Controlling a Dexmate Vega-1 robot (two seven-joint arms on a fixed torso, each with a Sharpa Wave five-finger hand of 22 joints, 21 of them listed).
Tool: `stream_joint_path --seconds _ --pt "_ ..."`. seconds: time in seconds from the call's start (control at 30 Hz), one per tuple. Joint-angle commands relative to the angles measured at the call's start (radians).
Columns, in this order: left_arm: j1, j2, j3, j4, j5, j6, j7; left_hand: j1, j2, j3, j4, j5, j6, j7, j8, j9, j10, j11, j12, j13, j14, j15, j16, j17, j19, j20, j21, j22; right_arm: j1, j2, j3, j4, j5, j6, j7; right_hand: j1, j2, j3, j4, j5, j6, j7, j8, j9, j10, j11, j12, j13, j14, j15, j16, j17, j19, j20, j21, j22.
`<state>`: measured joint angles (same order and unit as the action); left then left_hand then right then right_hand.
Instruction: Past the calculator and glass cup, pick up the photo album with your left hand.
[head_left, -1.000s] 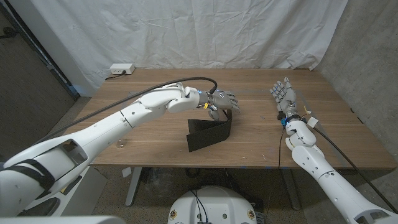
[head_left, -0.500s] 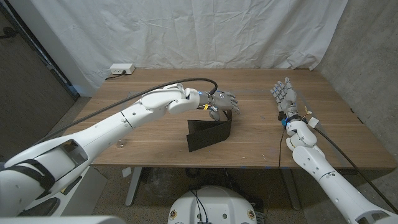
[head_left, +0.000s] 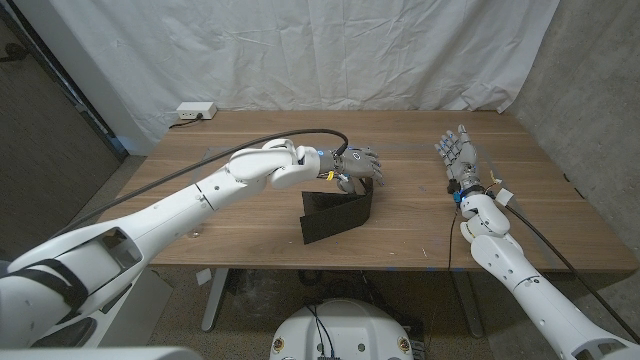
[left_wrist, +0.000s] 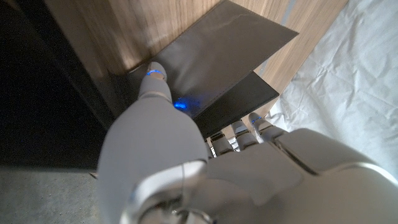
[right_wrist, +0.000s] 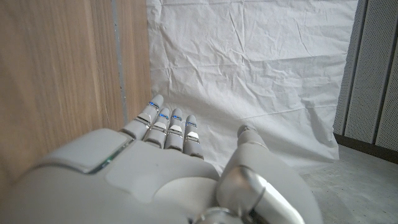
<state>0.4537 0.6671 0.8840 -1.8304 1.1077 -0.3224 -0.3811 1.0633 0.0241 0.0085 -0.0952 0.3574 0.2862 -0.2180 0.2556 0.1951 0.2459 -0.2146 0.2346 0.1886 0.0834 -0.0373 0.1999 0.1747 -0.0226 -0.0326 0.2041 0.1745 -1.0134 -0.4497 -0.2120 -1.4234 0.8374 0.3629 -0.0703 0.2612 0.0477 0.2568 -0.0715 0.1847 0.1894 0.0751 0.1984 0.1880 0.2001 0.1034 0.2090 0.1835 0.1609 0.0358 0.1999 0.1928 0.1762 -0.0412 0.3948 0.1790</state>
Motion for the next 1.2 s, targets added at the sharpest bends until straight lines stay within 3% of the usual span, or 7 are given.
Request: stream_joint_path --seconds 0.03,0.3,0.73,0.9,1.03,1.1,1.2 --pt "0.001 -0.006 0.002 0.020 -0.013 0.001 0.045 0.006 0.018 0.006 0.003 -0.008 0.019 0.000 0.006 0.003 0.021 -0.001 0.004 0.003 0.022 -0.142 0.007 0.003 0.004 -0.016 0.005 0.005 0.000 -0.002 0.001 0.003 0.002 -0.001 0.003 -0.002 0.006 0.000 -0.005 -0.001 0.007 0.003 0.001 0.004 0.009 0.001 0.006 0.003 0.008 0.001 0.005 0.003 0.007 -0.009 -0.006 0.002" --pt "0.009 -0.011 -0.014 0.052 -0.072 0.000 0.102 -0.008 0.017 -0.012 0.013 -0.021 0.067 0.000 0.008 0.003 0.079 -0.001 0.004 0.004 0.078 -0.147 0.010 0.002 0.026 -0.025 0.007 0.005 -0.003 -0.004 0.002 0.002 0.005 0.000 0.010 0.000 0.008 0.001 -0.006 0.000 0.006 0.003 0.001 0.004 0.012 0.002 0.007 0.003 0.018 -0.005 0.008 0.003 0.023 -0.011 -0.004 0.002" --pt "0.026 -0.007 -0.015 0.059 -0.070 0.012 0.181 0.039 0.052 -0.009 0.001 -0.043 0.198 -0.001 0.028 0.002 0.228 -0.004 0.003 0.005 0.173 -0.158 0.003 0.002 0.069 -0.042 0.007 0.005 -0.004 -0.007 0.004 0.000 0.008 -0.003 0.012 0.004 0.008 0.002 -0.010 0.000 0.006 0.005 0.000 0.004 0.018 0.003 0.008 0.003 0.023 -0.006 0.008 0.002 0.033 -0.013 -0.005 0.002" --pt "0.020 -0.010 -0.010 0.054 -0.074 0.022 0.149 0.060 0.069 -0.007 -0.005 -0.061 0.286 -0.003 0.044 0.001 0.302 -0.004 -0.002 0.006 0.203 -0.164 -0.005 0.003 0.084 -0.045 0.005 0.005 -0.002 -0.007 0.004 0.004 0.011 -0.004 0.017 0.005 0.008 0.002 -0.011 0.000 0.007 0.005 0.001 0.004 0.018 0.004 0.008 0.003 0.025 -0.004 0.008 0.002 0.034 -0.012 -0.007 0.002" --pt "0.031 -0.021 -0.018 0.065 -0.095 0.052 0.142 0.063 0.074 -0.007 -0.004 -0.066 0.303 -0.002 0.045 0.001 0.320 -0.004 -0.004 0.006 0.222 -0.160 -0.001 0.004 0.090 -0.047 0.005 0.005 0.002 -0.006 0.003 0.010 0.011 -0.005 0.020 0.004 0.008 0.002 -0.011 0.000 0.007 0.005 0.001 0.004 0.017 0.004 0.007 0.003 0.026 -0.005 0.008 0.002 0.034 -0.011 -0.008 0.002" --pt "0.035 -0.024 -0.021 0.070 -0.120 0.065 0.123 0.077 0.077 -0.008 -0.009 -0.080 0.364 -0.005 0.054 -0.001 0.383 -0.005 -0.007 0.007 0.241 -0.159 -0.006 0.004 0.096 -0.050 0.003 0.005 0.005 -0.005 0.002 0.014 0.014 -0.006 0.025 0.004 0.008 0.002 -0.011 0.000 0.006 0.005 0.001 0.004 0.017 0.004 0.007 0.003 0.025 -0.004 0.007 0.002 0.035 -0.011 -0.008 0.002" --pt "0.037 -0.009 -0.010 0.063 -0.072 0.065 0.163 0.086 0.091 -0.003 -0.010 -0.085 0.395 -0.001 0.060 0.000 0.407 -0.004 -0.008 0.008 0.256 -0.161 -0.003 0.005 0.102 -0.049 0.004 0.005 0.009 -0.004 0.001 0.018 0.013 -0.006 0.025 0.004 0.008 0.002 -0.011 0.000 0.007 0.004 0.001 0.004 0.017 0.004 0.007 0.003 0.026 -0.005 0.007 0.002 0.035 -0.011 -0.009 0.002"
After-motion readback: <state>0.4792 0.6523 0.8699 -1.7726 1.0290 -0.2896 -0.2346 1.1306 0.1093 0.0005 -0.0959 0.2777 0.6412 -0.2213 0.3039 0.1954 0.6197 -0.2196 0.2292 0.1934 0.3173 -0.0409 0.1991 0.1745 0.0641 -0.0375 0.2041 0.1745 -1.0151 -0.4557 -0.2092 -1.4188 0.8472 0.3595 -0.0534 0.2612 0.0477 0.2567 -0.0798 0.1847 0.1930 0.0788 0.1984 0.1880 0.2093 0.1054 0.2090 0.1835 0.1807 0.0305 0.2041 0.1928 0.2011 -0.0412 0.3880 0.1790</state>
